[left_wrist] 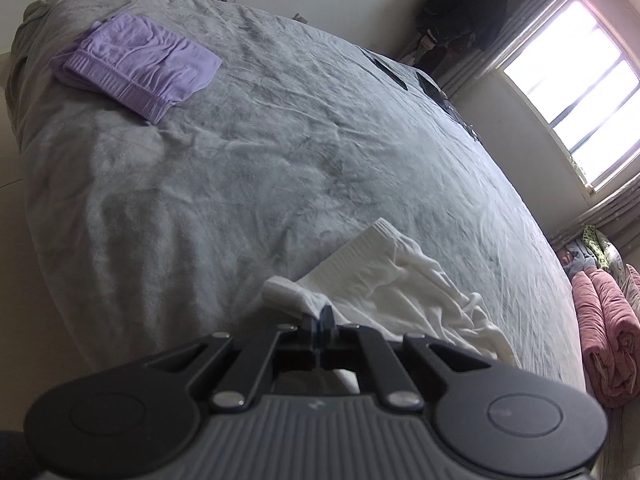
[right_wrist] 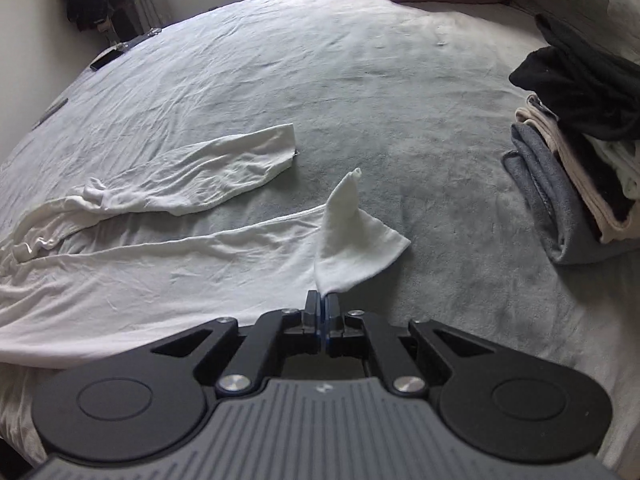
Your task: Fold clothes
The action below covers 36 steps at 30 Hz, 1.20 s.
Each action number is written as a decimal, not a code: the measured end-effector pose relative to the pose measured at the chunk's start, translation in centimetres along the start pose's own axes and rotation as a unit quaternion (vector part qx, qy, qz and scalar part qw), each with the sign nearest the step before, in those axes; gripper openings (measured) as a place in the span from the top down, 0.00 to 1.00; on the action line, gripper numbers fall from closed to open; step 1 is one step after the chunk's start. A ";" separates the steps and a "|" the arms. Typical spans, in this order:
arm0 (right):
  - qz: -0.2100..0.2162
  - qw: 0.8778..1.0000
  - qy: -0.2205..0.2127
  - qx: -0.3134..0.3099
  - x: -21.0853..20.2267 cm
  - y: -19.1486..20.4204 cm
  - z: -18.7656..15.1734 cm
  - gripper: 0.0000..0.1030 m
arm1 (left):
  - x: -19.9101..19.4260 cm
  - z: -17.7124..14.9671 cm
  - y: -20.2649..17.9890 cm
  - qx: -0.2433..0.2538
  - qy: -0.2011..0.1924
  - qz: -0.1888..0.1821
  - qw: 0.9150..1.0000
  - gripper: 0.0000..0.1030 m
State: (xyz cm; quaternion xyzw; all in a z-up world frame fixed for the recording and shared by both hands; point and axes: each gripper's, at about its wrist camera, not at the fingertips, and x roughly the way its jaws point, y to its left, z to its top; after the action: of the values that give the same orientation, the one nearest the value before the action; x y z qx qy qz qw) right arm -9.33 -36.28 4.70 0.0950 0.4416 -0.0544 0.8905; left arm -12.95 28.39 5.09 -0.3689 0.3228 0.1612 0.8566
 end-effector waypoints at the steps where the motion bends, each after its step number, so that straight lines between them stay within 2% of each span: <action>1: -0.006 1.000 0.002 -0.001 0.0 -0.1 -0.3 0.98 | 0.0 -0.1 0.1 0.001 0.002 0.001 1.000 0.99; 6: -0.051 0.998 -0.002 -0.020 -1.0 0.2 -1.2 0.98 | 1.0 -0.7 0.3 0.021 0.006 0.031 0.999 0.99; 8: -0.050 0.998 0.000 -0.035 -1.1 0.4 -1.2 0.96 | 1.5 -0.7 0.4 0.019 0.014 0.036 0.999 0.98; 10: -0.037 0.999 -0.003 -0.029 -1.1 -0.3 -0.9 0.95 | 1.3 -0.8 0.3 0.024 0.012 0.038 0.999 0.95; 13: -0.023 0.999 -0.013 0.043 -0.9 -3.4 0.2 0.88 | 0.8 -0.6 0.4 0.020 0.006 0.041 0.999 0.89; 15: -0.019 0.997 -0.019 0.076 -0.2 -5.3 0.9 0.88 | 0.2 -0.3 0.6 0.015 -0.006 0.046 0.999 0.77; 18: 0.013 0.992 -0.012 0.122 1.3 -7.3 1.3 0.86 | -1.0 0.2 0.7 0.012 -0.031 0.056 0.998 0.77; 21: 0.045 0.989 -0.010 0.142 2.0 -7.5 1.2 0.86 | -1.9 0.7 0.8 0.007 -0.048 0.060 0.997 0.77; 23: 0.038 0.991 -0.009 0.126 2.3 -6.7 1.4 0.85 | -2.2 1.2 0.8 0.007 -0.057 0.062 0.996 0.77; 26: 0.024 0.994 -0.008 0.105 2.8 -5.7 1.6 0.84 | -1.8 1.6 0.4 0.016 -0.052 0.050 0.997 0.73; 28: 0.015 0.996 -0.009 0.089 3.0 -4.9 1.7 0.83 | -1.1 1.6 -0.2 0.024 -0.040 0.028 0.999 0.69; 29: 0.011 0.997 -0.012 0.076 2.9 -4.4 1.7 0.84 | -0.7 1.5 -0.5 0.029 -0.033 0.016 0.999 0.65; 30: 0.004 0.998 -0.015 0.062 2.8 -4.1 1.5 0.97 | -0.2 1.3 -0.9 0.035 -0.024 0.007 0.999 0.63; 31: -0.003 0.998 -0.019 0.055 2.5 -3.9 1.4 0.99 | 0.3 1.0 -1.2 0.041 -0.014 0.003 0.999 0.63; 36: -0.044 0.995 -0.059 0.064 -0.4 -4.6 0.7 1.00 | 2.0 0.0 -2.8 0.074 0.011 -0.008 0.997 0.63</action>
State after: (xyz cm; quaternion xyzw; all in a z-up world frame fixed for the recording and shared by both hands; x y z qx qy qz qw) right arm -9.87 -40.89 4.90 0.1290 0.3878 -0.1270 0.9038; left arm -10.03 26.61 5.21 -0.3090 0.3401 0.1259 0.8792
